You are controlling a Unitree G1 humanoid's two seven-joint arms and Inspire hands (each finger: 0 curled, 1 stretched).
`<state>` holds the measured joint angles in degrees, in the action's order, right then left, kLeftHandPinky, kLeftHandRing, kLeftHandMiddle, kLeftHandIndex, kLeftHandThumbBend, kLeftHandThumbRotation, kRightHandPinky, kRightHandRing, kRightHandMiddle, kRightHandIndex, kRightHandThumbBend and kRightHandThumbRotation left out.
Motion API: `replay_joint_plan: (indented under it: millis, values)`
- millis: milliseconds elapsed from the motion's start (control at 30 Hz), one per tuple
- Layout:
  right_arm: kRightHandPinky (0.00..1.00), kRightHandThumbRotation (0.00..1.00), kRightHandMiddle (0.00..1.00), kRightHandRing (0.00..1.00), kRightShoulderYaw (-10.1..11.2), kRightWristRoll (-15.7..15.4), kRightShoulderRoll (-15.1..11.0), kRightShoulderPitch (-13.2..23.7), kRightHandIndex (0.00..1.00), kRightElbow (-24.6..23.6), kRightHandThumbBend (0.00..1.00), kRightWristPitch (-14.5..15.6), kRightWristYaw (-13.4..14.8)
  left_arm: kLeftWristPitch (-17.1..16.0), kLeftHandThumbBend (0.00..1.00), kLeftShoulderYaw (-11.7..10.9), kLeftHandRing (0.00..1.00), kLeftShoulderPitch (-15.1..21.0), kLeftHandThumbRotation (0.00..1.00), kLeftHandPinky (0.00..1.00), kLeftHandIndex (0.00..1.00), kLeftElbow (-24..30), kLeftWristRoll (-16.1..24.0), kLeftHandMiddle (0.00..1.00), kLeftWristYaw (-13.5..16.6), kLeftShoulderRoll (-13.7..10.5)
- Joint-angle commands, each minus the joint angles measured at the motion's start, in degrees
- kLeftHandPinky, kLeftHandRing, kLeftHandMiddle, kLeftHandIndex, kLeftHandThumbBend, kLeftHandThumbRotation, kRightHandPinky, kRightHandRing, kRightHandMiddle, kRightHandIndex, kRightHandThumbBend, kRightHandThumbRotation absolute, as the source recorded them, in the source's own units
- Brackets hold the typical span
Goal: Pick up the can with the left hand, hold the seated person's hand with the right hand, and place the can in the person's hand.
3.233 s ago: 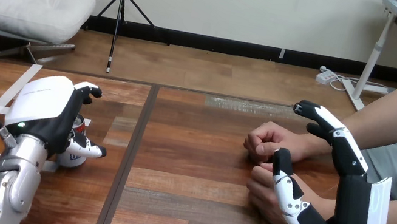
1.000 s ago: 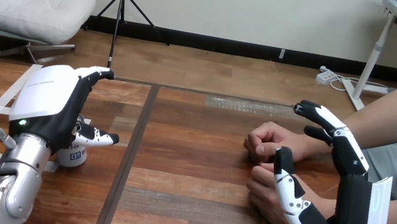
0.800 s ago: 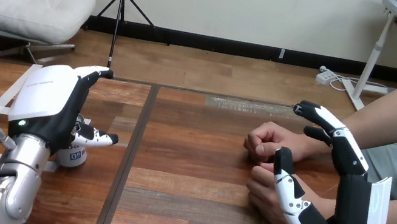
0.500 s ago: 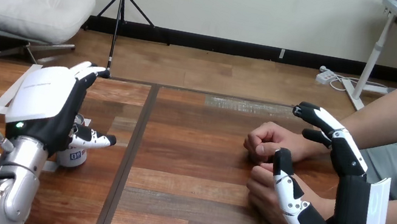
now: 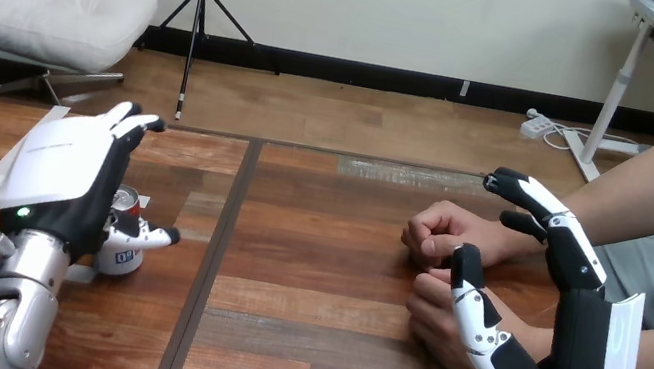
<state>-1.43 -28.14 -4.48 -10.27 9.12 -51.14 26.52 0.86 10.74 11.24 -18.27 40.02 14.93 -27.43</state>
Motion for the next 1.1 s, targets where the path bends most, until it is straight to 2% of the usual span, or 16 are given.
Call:
replay_joint_plan:
  millis: [0,400,1067]
  values:
    - [0.69,0.27,0.79,0.77,0.4,-0.2,0.4,3.4,0.71,-0.7,0.32,-0.2,0.4,1.5,0.84,-1.1,0.87,1.6,0.17,0.79,0.83,3.1,0.8,0.92,-0.8,-1.6]
    - [0.69,0.27,0.79,0.77,0.5,-0.3,0.4,3.3,0.71,-0.8,0.32,0.0,0.4,4.8,0.84,-1.1,0.86,1.5,0.16,0.78,0.84,4.7,1.8,0.9,-2.9,-1.8]
    - [0.69,0.27,0.79,0.78,0.4,0.0,0.3,3.5,0.71,-0.4,0.32,-0.5,0.4,6.6,0.85,-0.9,0.83,1.8,0.15,0.75,0.83,4.3,1.6,0.88,-3.9,-2.1]
